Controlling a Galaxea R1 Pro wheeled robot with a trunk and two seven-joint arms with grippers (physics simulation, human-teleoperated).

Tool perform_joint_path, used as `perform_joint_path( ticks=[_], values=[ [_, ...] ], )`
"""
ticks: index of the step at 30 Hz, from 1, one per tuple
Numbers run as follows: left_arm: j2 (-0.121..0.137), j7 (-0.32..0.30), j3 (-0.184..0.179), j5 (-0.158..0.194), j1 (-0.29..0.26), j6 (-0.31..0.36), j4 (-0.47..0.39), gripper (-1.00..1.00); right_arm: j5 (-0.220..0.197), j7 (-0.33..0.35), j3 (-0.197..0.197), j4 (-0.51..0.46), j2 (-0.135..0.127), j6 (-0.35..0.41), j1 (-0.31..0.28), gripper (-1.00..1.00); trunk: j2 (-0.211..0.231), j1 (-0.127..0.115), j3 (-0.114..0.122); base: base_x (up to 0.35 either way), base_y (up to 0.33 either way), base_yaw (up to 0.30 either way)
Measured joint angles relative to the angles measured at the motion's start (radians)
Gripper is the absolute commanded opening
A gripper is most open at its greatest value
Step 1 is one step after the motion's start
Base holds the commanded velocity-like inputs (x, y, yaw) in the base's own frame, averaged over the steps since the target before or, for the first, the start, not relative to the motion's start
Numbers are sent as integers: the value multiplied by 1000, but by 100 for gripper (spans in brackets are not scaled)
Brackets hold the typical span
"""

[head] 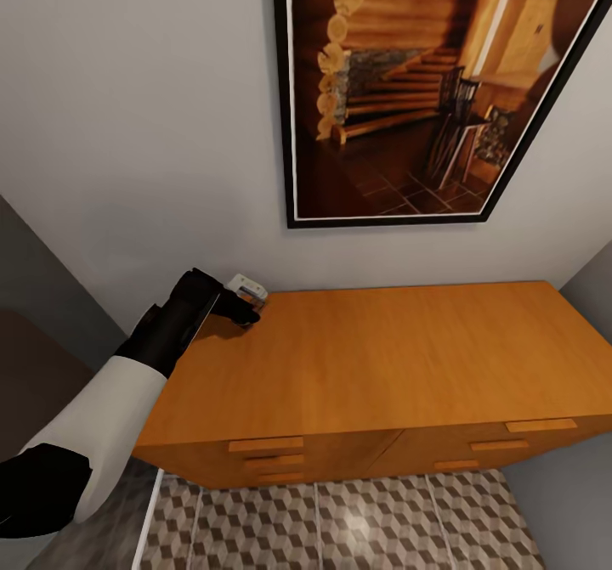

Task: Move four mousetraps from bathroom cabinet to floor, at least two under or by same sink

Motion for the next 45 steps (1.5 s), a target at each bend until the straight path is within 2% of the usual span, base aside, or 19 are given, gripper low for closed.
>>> perform_joint_path(
  ticks=[45],
  values=[
    [0, 0, 0, 0, 0, 0, 7, 100, 0, 0, 0, 0, 0, 0, 0, -100, 0, 0, -37, 0, 0, 0]
  ],
)
